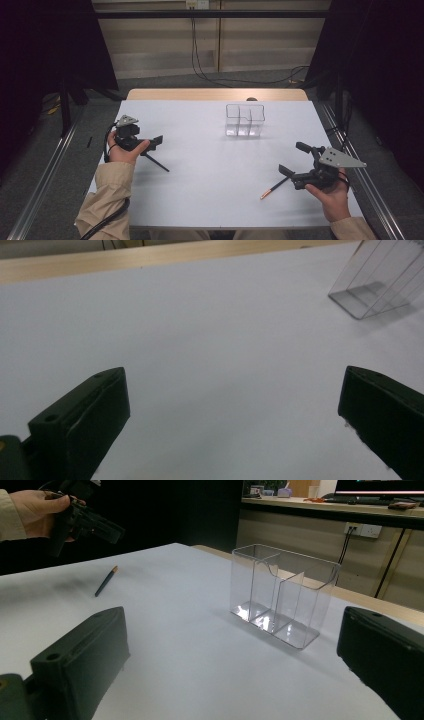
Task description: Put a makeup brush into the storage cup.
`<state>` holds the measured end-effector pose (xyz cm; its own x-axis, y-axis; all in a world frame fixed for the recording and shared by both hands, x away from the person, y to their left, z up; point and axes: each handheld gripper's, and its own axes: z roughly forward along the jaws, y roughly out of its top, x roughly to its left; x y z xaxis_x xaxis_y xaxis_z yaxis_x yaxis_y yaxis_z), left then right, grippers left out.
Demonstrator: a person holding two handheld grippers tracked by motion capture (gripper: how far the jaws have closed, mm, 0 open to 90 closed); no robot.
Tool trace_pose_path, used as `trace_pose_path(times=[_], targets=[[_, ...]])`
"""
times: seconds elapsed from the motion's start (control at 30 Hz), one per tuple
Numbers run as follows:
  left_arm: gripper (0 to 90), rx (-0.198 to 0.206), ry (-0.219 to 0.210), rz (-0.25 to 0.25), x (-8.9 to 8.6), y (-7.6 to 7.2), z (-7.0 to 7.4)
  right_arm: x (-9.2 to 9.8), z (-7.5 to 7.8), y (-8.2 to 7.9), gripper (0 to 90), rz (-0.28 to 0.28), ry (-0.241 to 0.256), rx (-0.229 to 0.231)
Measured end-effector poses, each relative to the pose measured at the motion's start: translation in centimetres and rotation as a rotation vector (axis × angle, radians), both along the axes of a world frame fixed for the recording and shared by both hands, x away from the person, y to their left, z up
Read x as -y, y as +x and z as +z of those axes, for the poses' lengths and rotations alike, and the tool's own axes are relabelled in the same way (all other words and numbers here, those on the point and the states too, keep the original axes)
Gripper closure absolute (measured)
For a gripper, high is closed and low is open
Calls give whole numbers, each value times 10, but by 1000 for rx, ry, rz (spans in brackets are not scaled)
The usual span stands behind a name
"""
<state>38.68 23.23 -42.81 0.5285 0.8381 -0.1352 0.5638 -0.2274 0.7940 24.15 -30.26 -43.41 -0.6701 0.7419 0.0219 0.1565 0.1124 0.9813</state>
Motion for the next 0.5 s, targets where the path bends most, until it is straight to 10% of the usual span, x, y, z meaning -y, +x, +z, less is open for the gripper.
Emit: trace_pose_path(times=[0.5], targets=[[0,-226,70,95,-2,7,6,0,0,0,0,-2,4,0]])
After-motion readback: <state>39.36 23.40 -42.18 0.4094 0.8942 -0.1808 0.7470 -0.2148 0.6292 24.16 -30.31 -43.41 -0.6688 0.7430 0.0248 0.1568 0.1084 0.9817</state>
